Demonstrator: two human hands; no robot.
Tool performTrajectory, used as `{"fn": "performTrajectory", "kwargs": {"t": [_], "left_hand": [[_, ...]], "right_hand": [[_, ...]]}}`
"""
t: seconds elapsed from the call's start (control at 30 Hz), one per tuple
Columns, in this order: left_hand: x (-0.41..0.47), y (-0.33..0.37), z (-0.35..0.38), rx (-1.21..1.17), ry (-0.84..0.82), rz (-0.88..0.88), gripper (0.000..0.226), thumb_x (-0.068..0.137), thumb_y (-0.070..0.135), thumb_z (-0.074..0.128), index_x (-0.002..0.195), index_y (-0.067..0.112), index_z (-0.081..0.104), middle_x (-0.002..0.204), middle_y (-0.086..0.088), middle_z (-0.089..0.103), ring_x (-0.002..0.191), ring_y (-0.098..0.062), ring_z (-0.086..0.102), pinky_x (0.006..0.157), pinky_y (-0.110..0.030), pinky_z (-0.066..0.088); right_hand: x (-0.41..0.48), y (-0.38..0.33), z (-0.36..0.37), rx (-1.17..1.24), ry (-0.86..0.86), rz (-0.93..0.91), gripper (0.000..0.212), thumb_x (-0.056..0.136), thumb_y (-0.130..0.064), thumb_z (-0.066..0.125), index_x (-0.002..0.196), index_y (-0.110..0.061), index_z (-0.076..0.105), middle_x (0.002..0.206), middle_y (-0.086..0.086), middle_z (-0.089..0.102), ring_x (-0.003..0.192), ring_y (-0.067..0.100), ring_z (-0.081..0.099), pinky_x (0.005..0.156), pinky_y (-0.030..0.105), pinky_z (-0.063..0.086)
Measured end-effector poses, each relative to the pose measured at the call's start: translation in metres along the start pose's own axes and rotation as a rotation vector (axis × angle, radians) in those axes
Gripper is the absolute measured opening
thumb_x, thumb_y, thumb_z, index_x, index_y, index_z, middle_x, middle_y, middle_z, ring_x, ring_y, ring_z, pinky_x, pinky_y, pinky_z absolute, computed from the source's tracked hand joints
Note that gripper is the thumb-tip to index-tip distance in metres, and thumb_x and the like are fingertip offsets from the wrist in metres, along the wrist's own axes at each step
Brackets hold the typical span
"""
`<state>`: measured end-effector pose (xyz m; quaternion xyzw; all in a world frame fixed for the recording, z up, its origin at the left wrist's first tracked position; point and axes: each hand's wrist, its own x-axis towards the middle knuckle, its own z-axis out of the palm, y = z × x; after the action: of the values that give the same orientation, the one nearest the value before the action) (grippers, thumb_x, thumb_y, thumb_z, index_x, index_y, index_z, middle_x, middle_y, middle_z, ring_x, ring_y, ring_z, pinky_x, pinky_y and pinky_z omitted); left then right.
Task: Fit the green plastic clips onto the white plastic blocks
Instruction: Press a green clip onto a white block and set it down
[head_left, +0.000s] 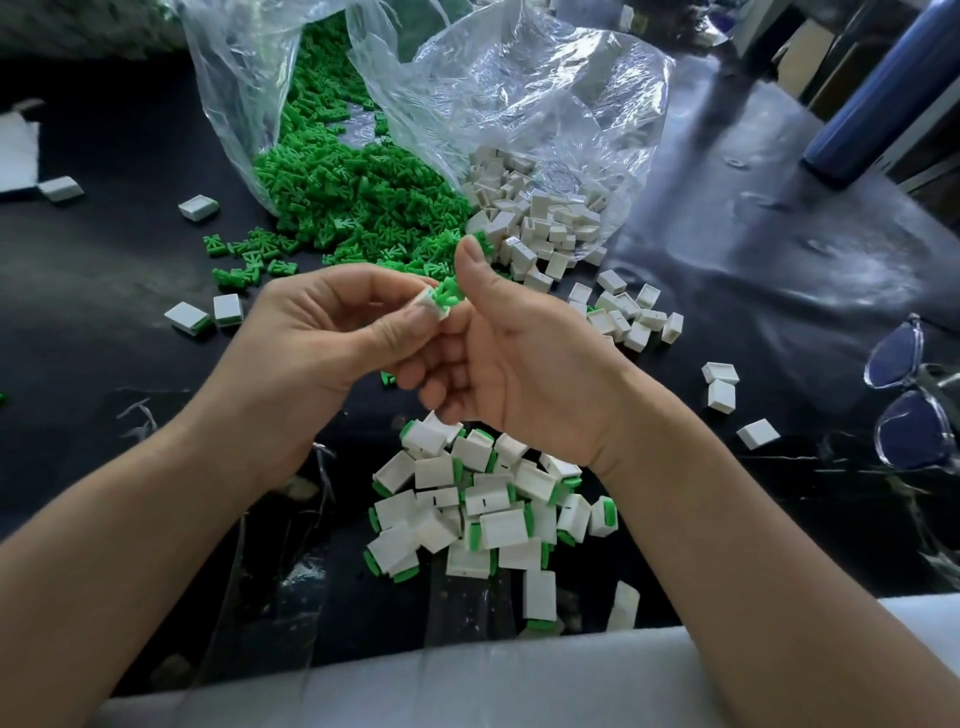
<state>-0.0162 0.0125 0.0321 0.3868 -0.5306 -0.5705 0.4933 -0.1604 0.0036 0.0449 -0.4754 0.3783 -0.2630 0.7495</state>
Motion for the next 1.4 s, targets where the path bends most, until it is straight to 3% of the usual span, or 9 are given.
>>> {"fn": "performTrajectory", "kwargs": {"t": [0.17, 0.27, 0.37, 0.6, 0.67, 0.77, 0.87, 1.0, 1.4], "left_hand": [[-0.001, 0.000, 0.002, -0.017, -0.043, 0.042, 0.017, 0.062, 0.021, 0.067, 0.076, 0.018, 0.076, 0.061, 0.002, 0.068, 0.049, -0.010, 0.059, 0.051, -0.019, 0.051], [-0.001, 0.000, 0.001, 0.000, -0.054, 0.066, 0.016, 0.063, 0.021, 0.067, 0.075, 0.015, 0.075, 0.058, -0.002, 0.066, 0.049, -0.015, 0.060, 0.050, -0.023, 0.052], [-0.001, -0.002, 0.000, -0.005, -0.057, 0.053, 0.015, 0.067, 0.016, 0.065, 0.076, 0.010, 0.075, 0.056, -0.008, 0.063, 0.049, -0.019, 0.059, 0.050, -0.026, 0.052], [-0.003, -0.002, 0.001, 0.008, -0.054, 0.063, 0.018, 0.071, 0.012, 0.061, 0.084, 0.003, 0.070, 0.059, -0.006, 0.063, 0.054, -0.018, 0.059, 0.053, -0.027, 0.053], [-0.003, -0.002, 0.002, 0.025, -0.050, 0.074, 0.020, 0.072, 0.012, 0.060, 0.086, 0.002, 0.069, 0.059, -0.004, 0.064, 0.054, -0.015, 0.059, 0.053, -0.025, 0.052], [-0.003, -0.002, 0.001, 0.010, -0.050, 0.077, 0.019, 0.071, 0.014, 0.062, 0.084, 0.004, 0.072, 0.058, -0.008, 0.062, 0.051, -0.018, 0.059, 0.051, -0.025, 0.052], [-0.002, -0.001, 0.001, 0.001, -0.053, 0.093, 0.014, 0.071, 0.016, 0.064, 0.078, 0.011, 0.075, 0.057, -0.009, 0.061, 0.049, -0.020, 0.058, 0.050, -0.027, 0.052], [-0.002, 0.000, 0.001, 0.015, -0.061, 0.105, 0.009, 0.071, 0.018, 0.069, 0.076, 0.018, 0.076, 0.060, -0.006, 0.063, 0.050, -0.016, 0.060, 0.050, -0.024, 0.052], [0.000, 0.002, -0.003, -0.100, -0.078, -0.073, 0.026, 0.070, 0.006, 0.055, 0.089, 0.005, 0.073, 0.066, -0.013, 0.068, 0.060, -0.020, 0.065, 0.061, -0.023, 0.054]], "right_hand": [[-0.001, 0.000, 0.004, 0.028, 0.028, -0.018, 0.056, 0.093, -0.050, 0.025, 0.077, -0.006, 0.054, 0.061, 0.002, 0.048, 0.051, 0.010, 0.043, 0.050, 0.021, 0.037], [-0.002, 0.001, 0.007, -0.029, 0.075, -0.019, 0.064, 0.095, -0.046, 0.028, 0.114, 0.011, 0.052, 0.063, 0.004, 0.041, 0.052, 0.012, 0.037, 0.052, 0.024, 0.032], [-0.002, 0.001, 0.011, -0.063, 0.098, -0.033, 0.066, 0.096, -0.043, 0.027, 0.128, 0.013, 0.041, 0.063, 0.002, 0.036, 0.053, 0.011, 0.031, 0.052, 0.024, 0.027], [-0.004, 0.000, 0.014, -0.079, 0.107, -0.044, 0.056, 0.098, -0.039, 0.025, 0.108, 0.010, 0.050, 0.063, 0.002, 0.028, 0.054, 0.010, 0.024, 0.051, 0.021, 0.022], [-0.004, 0.001, 0.015, -0.089, 0.123, -0.046, 0.064, 0.098, -0.038, 0.025, 0.120, 0.021, 0.039, 0.062, 0.001, 0.027, 0.053, 0.010, 0.023, 0.052, 0.022, 0.021], [-0.002, 0.003, 0.014, -0.101, 0.139, -0.061, 0.066, 0.097, -0.040, 0.028, 0.126, 0.018, 0.038, 0.061, 0.001, 0.031, 0.052, 0.010, 0.027, 0.052, 0.023, 0.024], [-0.002, 0.003, 0.013, -0.070, 0.124, -0.047, 0.058, 0.096, -0.045, 0.028, 0.096, 0.007, 0.054, 0.062, 0.002, 0.039, 0.052, 0.011, 0.033, 0.052, 0.023, 0.028], [-0.003, 0.001, 0.013, -0.047, 0.117, -0.038, 0.046, 0.097, -0.042, 0.027, 0.070, -0.010, 0.047, 0.062, 0.002, 0.042, 0.052, 0.011, 0.035, 0.052, 0.023, 0.027], [-0.005, 0.000, 0.005, -0.144, 0.140, -0.073, 0.029, 0.096, -0.030, 0.040, 0.077, -0.010, 0.048, 0.061, 0.000, 0.041, 0.052, 0.009, 0.035, 0.052, 0.022, 0.027]]}}
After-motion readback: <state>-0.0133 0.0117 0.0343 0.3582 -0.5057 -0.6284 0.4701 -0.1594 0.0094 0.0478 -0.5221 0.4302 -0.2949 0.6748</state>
